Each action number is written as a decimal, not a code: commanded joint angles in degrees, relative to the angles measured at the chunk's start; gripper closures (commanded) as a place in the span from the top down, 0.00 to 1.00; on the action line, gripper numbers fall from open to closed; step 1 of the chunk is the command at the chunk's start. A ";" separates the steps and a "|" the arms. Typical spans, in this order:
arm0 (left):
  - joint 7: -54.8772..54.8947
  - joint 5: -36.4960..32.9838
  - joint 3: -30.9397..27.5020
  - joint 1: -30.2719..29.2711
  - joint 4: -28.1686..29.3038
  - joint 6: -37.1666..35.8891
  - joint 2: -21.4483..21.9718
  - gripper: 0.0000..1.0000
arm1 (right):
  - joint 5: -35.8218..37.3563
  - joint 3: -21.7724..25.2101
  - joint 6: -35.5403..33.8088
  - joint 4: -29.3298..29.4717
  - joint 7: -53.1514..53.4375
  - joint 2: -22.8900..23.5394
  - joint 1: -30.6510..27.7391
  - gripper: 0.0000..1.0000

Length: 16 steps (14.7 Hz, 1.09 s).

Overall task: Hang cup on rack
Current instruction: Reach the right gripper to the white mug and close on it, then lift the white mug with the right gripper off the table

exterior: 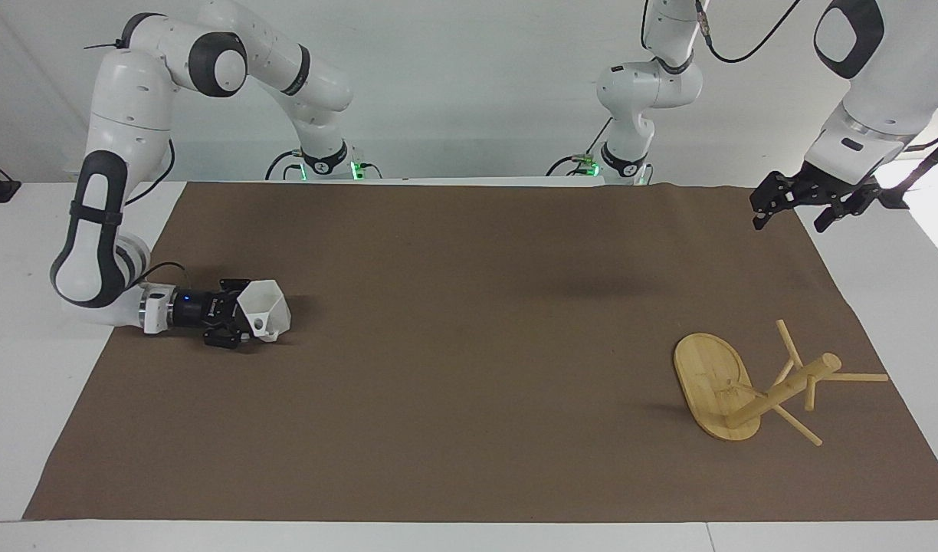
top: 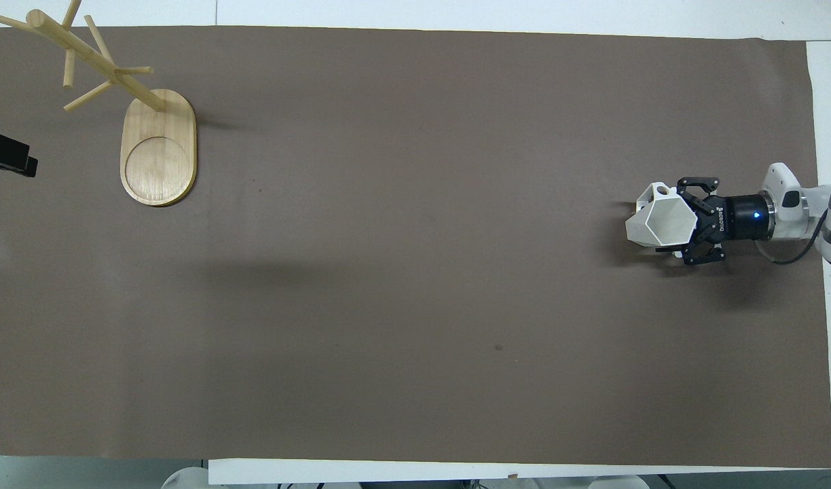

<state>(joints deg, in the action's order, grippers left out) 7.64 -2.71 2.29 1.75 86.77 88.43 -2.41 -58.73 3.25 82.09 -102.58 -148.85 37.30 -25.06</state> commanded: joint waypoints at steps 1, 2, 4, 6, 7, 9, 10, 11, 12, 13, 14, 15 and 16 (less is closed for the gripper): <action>0.18 -0.71 0.52 -0.69 0.59 0.07 0.39 1.00 | -1.21 0.09 -0.26 -2.01 -1.71 -1.26 -0.16 1.00; 0.10 -0.71 0.43 -0.61 0.59 0.07 0.39 1.00 | -1.21 0.09 -0.26 -2.18 -1.71 -1.35 -0.08 1.00; 0.01 -0.71 0.52 -0.43 0.59 0.07 0.39 1.00 | -1.21 0.09 -0.18 -3.76 -1.71 -1.79 0.01 1.00; 0.10 -0.71 0.52 -0.52 0.59 0.07 0.39 1.00 | -1.21 0.09 0.00 -4.64 -2.85 -1.97 0.88 1.00; 0.10 -0.71 0.52 -0.61 0.59 0.07 0.39 1.00 | -1.21 0.09 0.09 -4.64 -2.85 -1.97 1.24 1.00; 0.10 -0.71 0.52 -0.61 0.59 0.07 0.39 1.00 | -1.21 0.09 0.26 -4.56 -2.85 -1.97 1.33 1.00; 0.10 -0.71 0.52 -0.26 0.59 0.16 0.39 1.00 | -1.21 0.09 0.35 -4.47 -2.85 -1.97 1.33 0.90; 0.10 -0.71 0.52 -0.08 0.59 0.16 0.39 1.00 | -1.21 0.09 0.44 -4.38 -2.50 -1.97 1.42 0.69; -0.08 -0.71 0.52 0.01 0.59 0.33 0.39 1.00 | -1.30 0.09 0.53 -4.38 -2.33 -1.97 2.11 0.52; -0.17 -0.71 0.52 0.01 0.59 0.34 0.39 1.00 | -1.74 0.09 0.61 -4.21 -1.89 -2.05 2.99 0.42; -0.17 -0.71 0.52 0.01 0.50 0.08 0.39 1.00 | -1.92 0.09 1.31 -4.38 -0.67 -2.66 3.61 0.35; -0.17 -0.71 0.52 0.01 0.50 0.25 0.48 1.00 | -1.92 0.09 2.62 -4.38 1.09 -4.24 4.66 0.34; -0.34 -0.63 0.60 0.01 0.59 0.51 0.39 1.00 | -2.01 0.09 3.59 -4.38 2.50 -6.17 7.02 0.34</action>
<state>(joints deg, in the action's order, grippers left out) 7.64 -2.71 2.58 1.79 86.77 88.43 -2.41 -59.64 3.25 83.25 -105.09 -149.54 35.90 -21.22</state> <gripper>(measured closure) 0.000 0.238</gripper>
